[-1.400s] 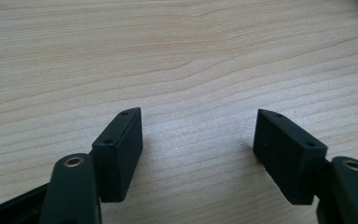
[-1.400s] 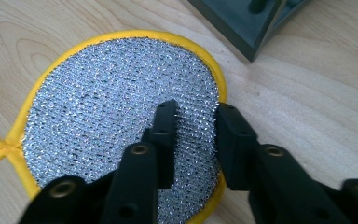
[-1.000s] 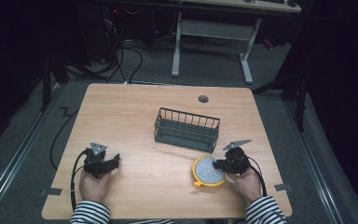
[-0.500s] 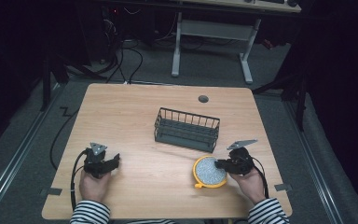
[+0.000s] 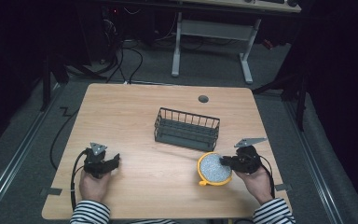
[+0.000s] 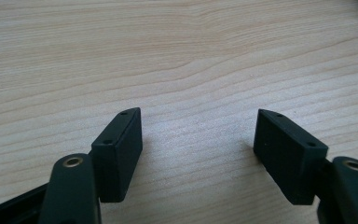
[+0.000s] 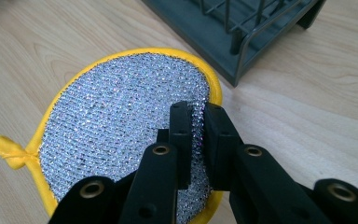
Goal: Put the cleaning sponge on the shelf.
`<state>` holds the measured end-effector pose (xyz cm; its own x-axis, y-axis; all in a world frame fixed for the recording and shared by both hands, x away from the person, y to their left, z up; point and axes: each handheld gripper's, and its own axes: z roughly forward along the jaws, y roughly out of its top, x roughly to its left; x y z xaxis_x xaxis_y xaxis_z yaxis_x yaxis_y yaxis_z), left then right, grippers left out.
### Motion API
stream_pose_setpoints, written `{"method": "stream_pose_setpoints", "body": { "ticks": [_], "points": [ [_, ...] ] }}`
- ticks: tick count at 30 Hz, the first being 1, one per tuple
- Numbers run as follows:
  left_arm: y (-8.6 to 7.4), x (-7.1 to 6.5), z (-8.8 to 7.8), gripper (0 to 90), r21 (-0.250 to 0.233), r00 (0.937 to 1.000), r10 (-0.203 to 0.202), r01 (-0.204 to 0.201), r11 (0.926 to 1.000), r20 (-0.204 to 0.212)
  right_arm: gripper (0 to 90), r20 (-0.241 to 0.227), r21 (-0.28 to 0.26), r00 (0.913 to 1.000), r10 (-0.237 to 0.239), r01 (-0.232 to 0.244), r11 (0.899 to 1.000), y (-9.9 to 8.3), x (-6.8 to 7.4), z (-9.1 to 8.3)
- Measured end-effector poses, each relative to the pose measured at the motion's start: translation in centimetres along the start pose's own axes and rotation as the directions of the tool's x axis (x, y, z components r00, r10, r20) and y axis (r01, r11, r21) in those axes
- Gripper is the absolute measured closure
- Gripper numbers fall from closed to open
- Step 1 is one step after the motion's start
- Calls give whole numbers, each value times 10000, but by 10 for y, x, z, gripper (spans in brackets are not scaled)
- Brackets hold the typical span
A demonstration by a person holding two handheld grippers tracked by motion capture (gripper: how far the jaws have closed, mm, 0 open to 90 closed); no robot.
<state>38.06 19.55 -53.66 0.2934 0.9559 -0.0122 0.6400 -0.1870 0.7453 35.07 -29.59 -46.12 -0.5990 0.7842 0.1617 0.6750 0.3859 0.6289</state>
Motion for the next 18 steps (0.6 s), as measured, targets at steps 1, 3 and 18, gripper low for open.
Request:
{"method": "stream_pose_setpoints", "body": {
  "ticks": [1,3,18],
  "points": [
    [0,0,0,331,-2,10000,-3,3,10000,0,832,12,-55,10000,28,-28,10000,1,0,-2],
    [0,0,0,331,-2,10000,-2,2,10000,0,832,91,-139,10000,-37,38,9999,4,0,-7],
    [0,0,0,329,0,10000,2,-2,10000,8,831,263,-711,9994,-241,260,9971,25,-3,-37]
  ]
}}
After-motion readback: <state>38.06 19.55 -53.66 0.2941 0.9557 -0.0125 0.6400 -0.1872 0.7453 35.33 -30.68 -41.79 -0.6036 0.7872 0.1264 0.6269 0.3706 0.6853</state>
